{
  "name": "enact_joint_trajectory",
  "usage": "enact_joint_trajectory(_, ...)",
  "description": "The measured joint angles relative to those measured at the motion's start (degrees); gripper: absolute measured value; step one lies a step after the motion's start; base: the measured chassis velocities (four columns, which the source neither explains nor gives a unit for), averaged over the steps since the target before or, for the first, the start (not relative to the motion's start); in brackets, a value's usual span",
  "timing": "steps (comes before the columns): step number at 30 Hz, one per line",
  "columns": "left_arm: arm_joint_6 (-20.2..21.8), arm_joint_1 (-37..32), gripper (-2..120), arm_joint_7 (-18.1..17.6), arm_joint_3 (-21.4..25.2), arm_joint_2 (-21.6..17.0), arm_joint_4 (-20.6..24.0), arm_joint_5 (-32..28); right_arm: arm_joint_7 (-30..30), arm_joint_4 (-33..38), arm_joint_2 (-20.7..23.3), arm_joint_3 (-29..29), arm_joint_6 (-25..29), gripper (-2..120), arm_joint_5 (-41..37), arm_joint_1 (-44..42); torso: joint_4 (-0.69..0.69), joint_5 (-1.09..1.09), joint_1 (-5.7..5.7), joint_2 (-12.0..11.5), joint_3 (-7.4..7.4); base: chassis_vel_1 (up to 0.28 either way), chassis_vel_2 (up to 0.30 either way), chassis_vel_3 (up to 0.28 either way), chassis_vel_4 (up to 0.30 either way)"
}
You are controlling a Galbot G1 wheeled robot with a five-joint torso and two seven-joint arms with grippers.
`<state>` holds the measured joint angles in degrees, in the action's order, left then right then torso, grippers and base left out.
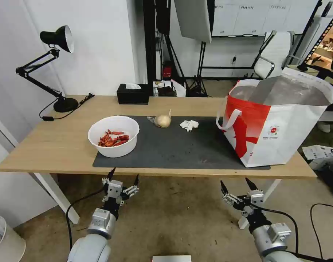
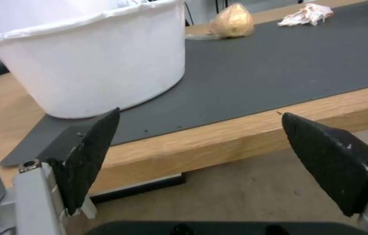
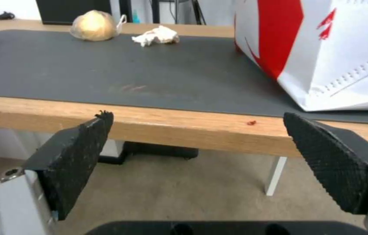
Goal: Pick up the trash from the table and place it into the takeout bag.
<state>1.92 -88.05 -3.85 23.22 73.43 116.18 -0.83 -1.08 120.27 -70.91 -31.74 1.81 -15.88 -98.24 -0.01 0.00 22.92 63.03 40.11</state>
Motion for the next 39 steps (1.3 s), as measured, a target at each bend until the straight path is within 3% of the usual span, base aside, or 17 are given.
enact_joint_trajectory(5, 0.0, -0.11, 100, -0.02, 0.47, 0.54, 0.05, -0.17, -0.16, -0.28, 2.03, 2.53, -1.66, 100, -1.94, 3.38, 0.0, 0.0, 0.0, 0.0, 0.0, 0.0, 0.0, 0.0, 0.0)
enact_joint_trajectory(9, 0.07, -0.29, 100, -0.03, 0.61, 0.86, 0.82, -0.23, 0.07, -0.72, 5.59, 6.77, -4.15, 100, -8.52, 10.37, 0.0, 0.0, 0.0, 0.0, 0.0, 0.0, 0.0, 0.0, 0.0)
enact_joint_trajectory(15, 0.32, -0.59, 100, 0.04, 1.2, 0.88, 1.58, -0.26, 0.85, -7.06, 12.99, 18.11, -5.4, 100, -19.78, 27.51, 0.0, 0.0, 0.01, 0.0, 0.01, 0.0, 0.0, 0.0, 0.0)
enact_joint_trajectory(20, 0.37, -0.55, 100, 0.05, 1.6, 0.66, 1.57, -0.47, -0.85, -12.8, 14.11, 24.73, -6.34, 100, -23.83, 38.87, 0.02, -0.01, 0.01, 0.0, 0.01, 0.0, 0.0, 0.0, 0.0)
enact_joint_trajectory(22, 0.46, -0.42, 100, 0.04, 1.77, 0.48, 1.41, -0.66, -3.49, -16.86, 13.27, 30.07, -7.59, 100, -26.88, 46.6, 0.01, -0.02, 0.01, -0.01, 0.01, 0.0, 0.0, 0.0, 0.0)
enact_joint_trajectory(23, 0.46, -0.42, 100, 0.04, 1.77, 0.48, 1.41, -0.66, -3.49, -16.86, 13.27, 30.07, -7.59, 100, -26.88, 46.6, 0.01, -0.02, 0.01, -0.01, 0.01, 0.0, 0.0, 0.0, 0.0)
enact_joint_trajectory(25, 0.57, -0.22, 100, 0.05, 1.83, 0.4, 1.17, -0.77, -9.01, -21.83, 10.78, 35.89, -9.76, 100, -28.79, 54.32, 0.01, 0.0, 0.01, -0.01, 0.01, 0.0, 0.0, 0.0, 0.0)
enact_joint_trajectory(26, 0.57, -0.22, 100, 0.05, 1.83, 0.4, 1.17, -0.77, -9.01, -21.83, 10.78, 35.89, -9.76, 100, -28.79, 54.32, 0.01, 0.0, 0.01, -0.01, 0.01, 0.0, 0.0, 0.0, 0.0)
enact_joint_trajectory(29, 0.88, -0.1, 100, 0.05, 2.04, 0.21, 1.14, -1.39, -18.26, -28.17, 6.75, 40.91, -13.89, 100, -30.61, 64.1, 0.03, -0.03, 0.02, -0.01, 0.01, 0.0, 0.0, 0.0, 0.0)
enact_joint_trajectory(30, 0.88, -0.1, 100, 0.05, 2.04, 0.21, 1.14, -1.39, -18.26, -28.17, 6.75, 40.91, -13.89, 100, -30.61, 64.1, 0.03, -0.03, 0.02, -0.01, 0.01, 0.0, 0.0, 0.0, 0.0)
enact_joint_trajectory(34, 1.26, -0.02, 100, 0.05, 2.48, -0.16, 0.94, -2.21, -28.49, -35.84, 1.97, 43.84, -18.71, 100, -31.25, 72.42, 0.02, -0.02, 0.01, -0.01, 0.0, 0.0, 0.0, 0.0, 0.0)
enact_joint_trajectory(39, 1.25, 0.01, 100, 0.08, 2.6, -0.36, 0.69, -2.52, -33.52, -41.26, -1.23, 44.26, -21.07, 100, -32.44, 75.82, 0.0, -0.01, 0.01, -0.01, 0.01, 0.0, 0.0, 0.0, 0.0)
